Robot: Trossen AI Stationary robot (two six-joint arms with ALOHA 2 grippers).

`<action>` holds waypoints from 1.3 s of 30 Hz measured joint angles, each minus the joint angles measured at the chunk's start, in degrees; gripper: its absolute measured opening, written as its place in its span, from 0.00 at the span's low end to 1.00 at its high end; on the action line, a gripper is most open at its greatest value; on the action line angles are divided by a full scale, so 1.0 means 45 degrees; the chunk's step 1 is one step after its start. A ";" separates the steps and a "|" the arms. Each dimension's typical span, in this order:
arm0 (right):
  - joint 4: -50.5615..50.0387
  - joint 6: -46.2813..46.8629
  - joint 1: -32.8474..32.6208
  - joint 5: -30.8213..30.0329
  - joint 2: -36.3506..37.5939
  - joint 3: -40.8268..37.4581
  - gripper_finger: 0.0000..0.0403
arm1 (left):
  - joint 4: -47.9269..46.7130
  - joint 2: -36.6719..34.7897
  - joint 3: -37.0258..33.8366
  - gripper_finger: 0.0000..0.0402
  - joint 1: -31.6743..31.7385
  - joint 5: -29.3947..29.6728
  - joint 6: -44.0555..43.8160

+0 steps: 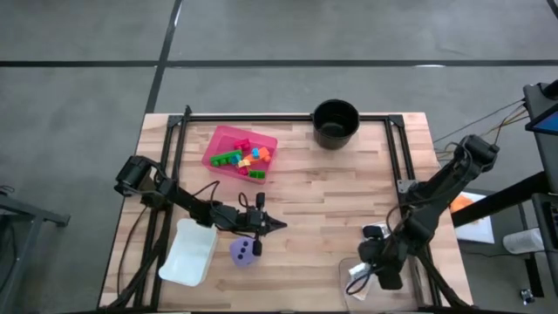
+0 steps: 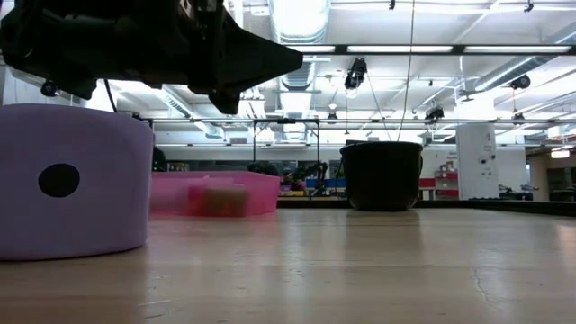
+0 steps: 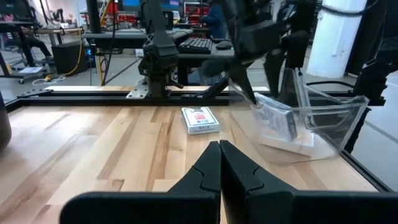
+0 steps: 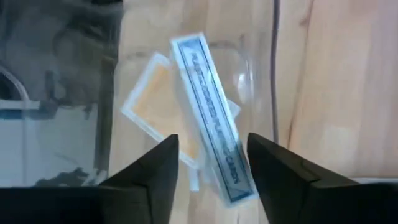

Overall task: Pick & Place Toys
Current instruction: Put the blue deck of cards into the transparent bin, then put the white deck of cards into the transparent bin

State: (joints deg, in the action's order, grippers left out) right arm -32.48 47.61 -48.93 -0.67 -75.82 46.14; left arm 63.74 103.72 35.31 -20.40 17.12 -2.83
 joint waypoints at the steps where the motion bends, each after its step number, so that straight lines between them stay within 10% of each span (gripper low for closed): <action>1: -0.0310 -0.0011 -0.0014 -0.0109 -0.0110 0.0364 0.49 | -0.0039 0.0000 0.0000 0.00 0.0005 -0.0003 0.0000; 16: -0.5730 -0.0053 -0.0466 -0.5295 0.0056 0.2615 0.56 | -0.0134 0.0000 0.0000 0.00 0.0029 -0.0002 -0.0039; 26: -0.8166 -0.0122 0.0017 -0.4716 0.0076 0.2599 0.10 | -0.0139 0.0000 0.0000 0.00 0.0058 0.0002 -0.0080; 39: -0.7487 -0.1751 0.1949 -0.1715 -0.0195 0.0879 0.04 | -0.0139 0.0000 0.0000 0.00 0.0058 -0.0001 -0.0141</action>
State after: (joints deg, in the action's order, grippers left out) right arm -66.17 39.73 -40.15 -8.39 -76.69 50.10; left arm 63.11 103.72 35.31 -20.14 17.11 -3.46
